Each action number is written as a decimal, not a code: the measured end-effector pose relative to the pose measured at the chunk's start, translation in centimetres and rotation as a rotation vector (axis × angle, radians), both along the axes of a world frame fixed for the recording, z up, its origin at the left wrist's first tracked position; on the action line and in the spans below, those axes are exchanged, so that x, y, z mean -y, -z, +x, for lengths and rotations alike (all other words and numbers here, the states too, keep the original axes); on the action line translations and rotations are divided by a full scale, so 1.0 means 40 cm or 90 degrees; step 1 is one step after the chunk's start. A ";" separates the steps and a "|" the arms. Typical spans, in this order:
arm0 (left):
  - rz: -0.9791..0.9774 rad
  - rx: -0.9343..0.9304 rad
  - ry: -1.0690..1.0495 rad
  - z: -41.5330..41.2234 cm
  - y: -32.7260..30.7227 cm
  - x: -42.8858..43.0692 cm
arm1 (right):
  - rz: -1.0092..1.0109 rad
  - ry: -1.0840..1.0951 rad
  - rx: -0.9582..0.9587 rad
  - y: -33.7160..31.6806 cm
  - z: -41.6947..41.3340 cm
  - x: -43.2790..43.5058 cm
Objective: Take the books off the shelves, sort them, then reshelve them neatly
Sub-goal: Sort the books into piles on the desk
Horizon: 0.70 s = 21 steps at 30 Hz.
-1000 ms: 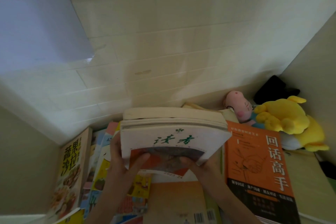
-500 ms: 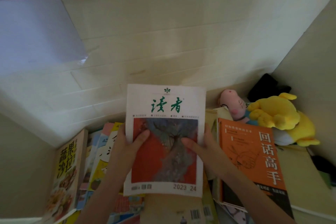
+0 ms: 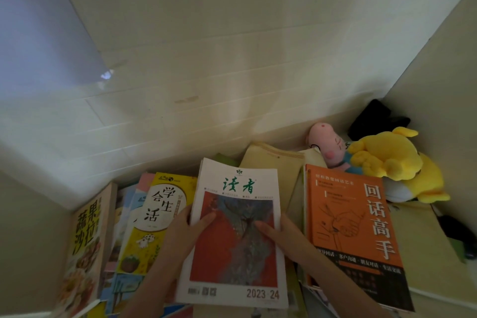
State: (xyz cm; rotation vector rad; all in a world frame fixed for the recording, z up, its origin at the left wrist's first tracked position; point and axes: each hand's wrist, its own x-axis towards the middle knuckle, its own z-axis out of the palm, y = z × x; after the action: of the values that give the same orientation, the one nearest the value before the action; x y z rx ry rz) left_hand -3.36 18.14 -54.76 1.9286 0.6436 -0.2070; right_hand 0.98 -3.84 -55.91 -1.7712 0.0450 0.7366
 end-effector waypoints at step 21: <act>-0.049 0.069 0.000 -0.058 -0.046 -0.024 | -0.008 -0.022 0.051 -0.003 -0.065 0.022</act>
State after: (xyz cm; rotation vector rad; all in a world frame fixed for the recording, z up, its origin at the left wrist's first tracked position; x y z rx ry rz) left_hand -5.69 19.09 -52.92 1.8531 0.5560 -0.1254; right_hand -1.61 -4.74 -55.78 -1.8155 -0.0354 0.6911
